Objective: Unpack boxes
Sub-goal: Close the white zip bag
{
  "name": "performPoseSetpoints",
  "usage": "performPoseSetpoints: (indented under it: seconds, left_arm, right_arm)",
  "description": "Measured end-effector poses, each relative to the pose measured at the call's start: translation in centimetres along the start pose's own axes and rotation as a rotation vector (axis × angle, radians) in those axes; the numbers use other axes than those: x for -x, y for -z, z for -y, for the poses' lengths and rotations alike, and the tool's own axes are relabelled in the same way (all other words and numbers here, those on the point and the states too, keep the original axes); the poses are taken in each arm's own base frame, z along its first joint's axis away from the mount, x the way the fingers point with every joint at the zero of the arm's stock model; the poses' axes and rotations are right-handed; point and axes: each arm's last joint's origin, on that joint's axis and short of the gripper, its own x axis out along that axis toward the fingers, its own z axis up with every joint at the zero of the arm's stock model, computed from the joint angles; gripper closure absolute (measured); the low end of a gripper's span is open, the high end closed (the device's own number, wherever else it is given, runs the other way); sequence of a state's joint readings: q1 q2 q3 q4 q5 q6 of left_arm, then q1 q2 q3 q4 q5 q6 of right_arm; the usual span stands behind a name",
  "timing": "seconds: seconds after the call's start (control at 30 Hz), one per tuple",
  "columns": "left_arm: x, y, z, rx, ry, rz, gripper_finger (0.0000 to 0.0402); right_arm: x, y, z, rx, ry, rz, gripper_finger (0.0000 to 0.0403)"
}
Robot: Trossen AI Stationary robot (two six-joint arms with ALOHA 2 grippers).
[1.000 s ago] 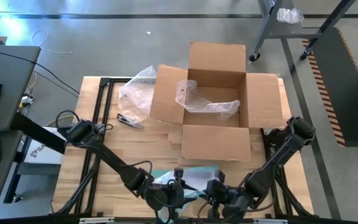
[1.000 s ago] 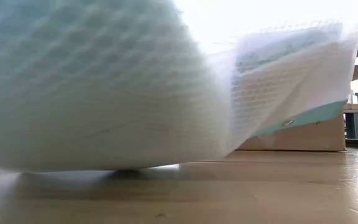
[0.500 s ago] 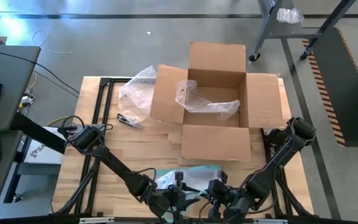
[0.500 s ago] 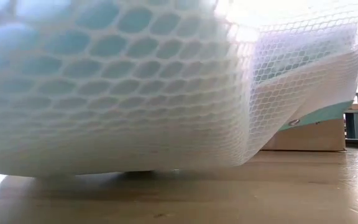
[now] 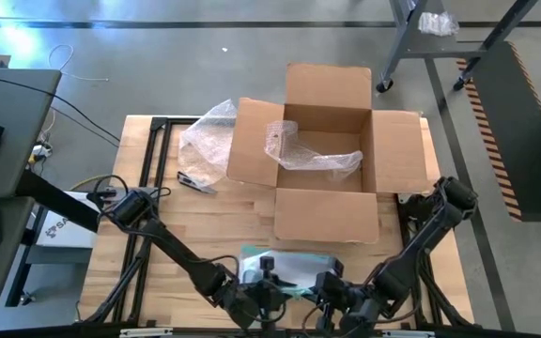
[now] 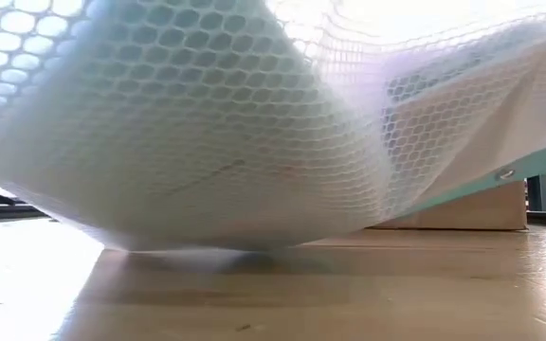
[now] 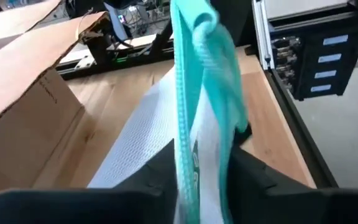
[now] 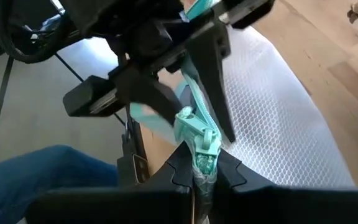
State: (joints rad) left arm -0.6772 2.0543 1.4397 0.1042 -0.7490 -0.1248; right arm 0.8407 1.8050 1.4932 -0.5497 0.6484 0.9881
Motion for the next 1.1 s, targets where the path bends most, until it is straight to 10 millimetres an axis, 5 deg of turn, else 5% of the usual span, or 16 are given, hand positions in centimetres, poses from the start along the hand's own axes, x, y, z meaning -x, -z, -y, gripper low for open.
performPoseSetpoints:
  seconds: [0.13,0.33,0.7,0.9,1.1]
  left_arm:
    - [1.4,-0.7,-0.5,-0.006,0.019,-0.046,0.0389]
    - [3.8,-2.6,-2.3,-0.020,0.034,-0.195,0.0400]
    - [5.4,-2.8,-3.3,-0.100,0.108,-0.343,0.0401]
    - [5.4,-2.8,-3.3,-0.090,0.116,-0.347,0.0401]
    - [5.2,-2.5,-3.4,-0.080,0.125,-0.359,0.0401]
  right_arm:
    - [0.3,0.4,-0.2,0.079,-0.010,-0.012,0.0403]
    - [0.5,0.8,-0.5,0.395,-0.019,-0.007,0.0394]
    - [-0.8,1.6,-0.5,0.702,0.031,-0.004,0.0243]
    - [-3.4,4.1,-1.9,0.860,0.135,0.122,0.0254]
    - [-4.4,4.8,-2.4,0.823,0.239,0.233,0.0308]
